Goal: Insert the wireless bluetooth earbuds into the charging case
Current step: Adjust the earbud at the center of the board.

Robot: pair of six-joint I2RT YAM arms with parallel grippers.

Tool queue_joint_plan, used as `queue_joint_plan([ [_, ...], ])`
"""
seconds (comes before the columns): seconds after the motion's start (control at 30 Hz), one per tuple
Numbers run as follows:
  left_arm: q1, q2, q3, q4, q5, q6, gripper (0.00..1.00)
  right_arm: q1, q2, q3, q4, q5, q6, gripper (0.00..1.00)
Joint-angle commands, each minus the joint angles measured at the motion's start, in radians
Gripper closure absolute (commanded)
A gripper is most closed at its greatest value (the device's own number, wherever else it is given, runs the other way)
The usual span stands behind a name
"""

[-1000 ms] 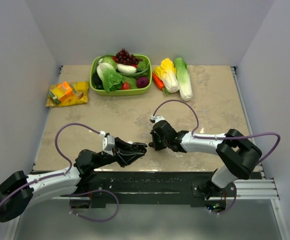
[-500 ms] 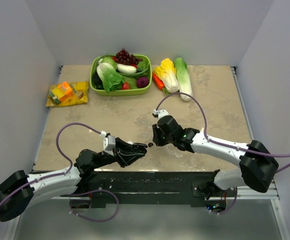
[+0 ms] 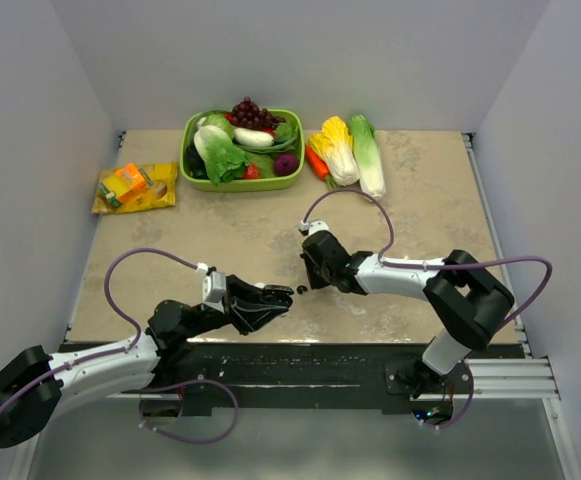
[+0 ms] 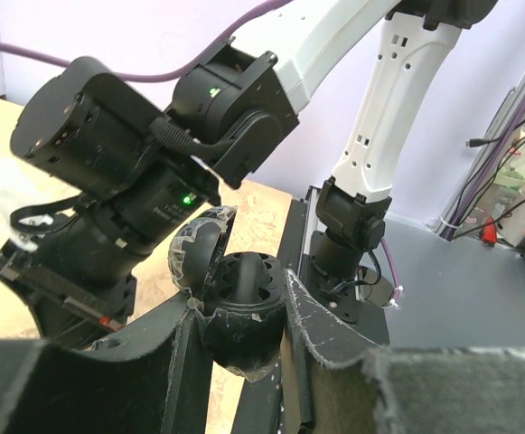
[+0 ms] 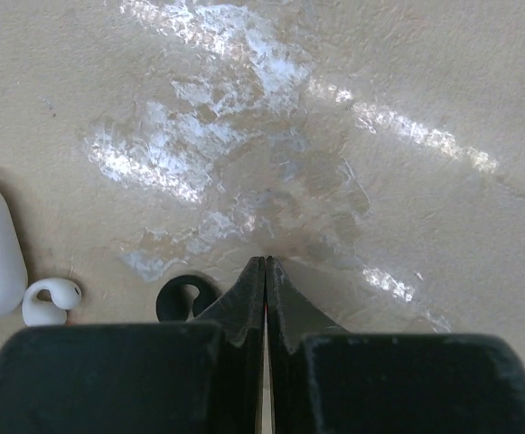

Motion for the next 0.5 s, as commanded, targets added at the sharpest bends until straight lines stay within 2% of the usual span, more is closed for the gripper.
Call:
queue_joint_plan([
  [0.0, -0.007, -0.010, -0.084, 0.029, -0.016, -0.001, 1.00, -0.003, 0.027, 0.039, 0.076, -0.024, -0.018, 1.00],
  [0.47, -0.006, 0.005, -0.092, 0.045, -0.016, -0.004, 1.00, -0.002, 0.003, -0.054, 0.093, -0.104, 0.005, 1.00],
])
